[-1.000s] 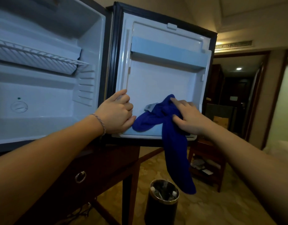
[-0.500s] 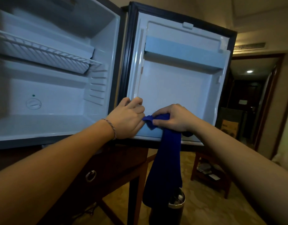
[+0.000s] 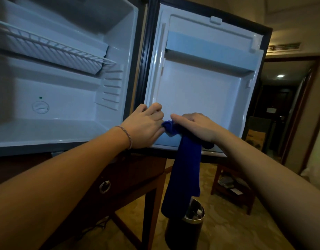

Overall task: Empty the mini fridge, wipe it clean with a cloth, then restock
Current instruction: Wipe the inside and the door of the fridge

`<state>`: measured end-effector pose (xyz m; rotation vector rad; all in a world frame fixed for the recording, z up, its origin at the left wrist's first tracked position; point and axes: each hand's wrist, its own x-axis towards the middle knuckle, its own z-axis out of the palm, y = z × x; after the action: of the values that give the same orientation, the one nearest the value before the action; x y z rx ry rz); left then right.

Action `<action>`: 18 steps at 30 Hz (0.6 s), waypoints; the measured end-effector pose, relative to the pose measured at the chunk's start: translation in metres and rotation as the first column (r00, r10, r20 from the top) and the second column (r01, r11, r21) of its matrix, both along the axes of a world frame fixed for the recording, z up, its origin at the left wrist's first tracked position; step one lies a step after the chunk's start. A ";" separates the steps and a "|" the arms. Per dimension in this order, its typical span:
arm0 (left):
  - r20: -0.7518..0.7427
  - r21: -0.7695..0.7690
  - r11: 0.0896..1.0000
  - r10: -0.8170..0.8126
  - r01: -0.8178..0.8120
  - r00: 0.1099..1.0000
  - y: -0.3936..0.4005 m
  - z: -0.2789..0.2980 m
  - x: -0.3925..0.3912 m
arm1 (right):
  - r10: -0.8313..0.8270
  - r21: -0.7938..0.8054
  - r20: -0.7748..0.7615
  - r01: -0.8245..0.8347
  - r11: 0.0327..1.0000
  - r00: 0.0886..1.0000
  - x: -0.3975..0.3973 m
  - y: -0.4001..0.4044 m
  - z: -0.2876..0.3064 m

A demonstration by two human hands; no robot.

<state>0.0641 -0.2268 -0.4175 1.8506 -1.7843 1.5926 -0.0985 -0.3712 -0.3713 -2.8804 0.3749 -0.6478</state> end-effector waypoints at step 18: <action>0.056 -0.229 0.945 -0.227 0.234 0.972 -0.016 -0.011 0.014 | -0.181 -0.178 0.075 0.191 0.965 0.981 -0.024 -0.025 -0.012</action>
<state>0.0781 -0.2432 -0.4286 1.4643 -1.6682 1.6636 -0.1229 -0.3965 -0.3836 -3.0164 0.6139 -0.8364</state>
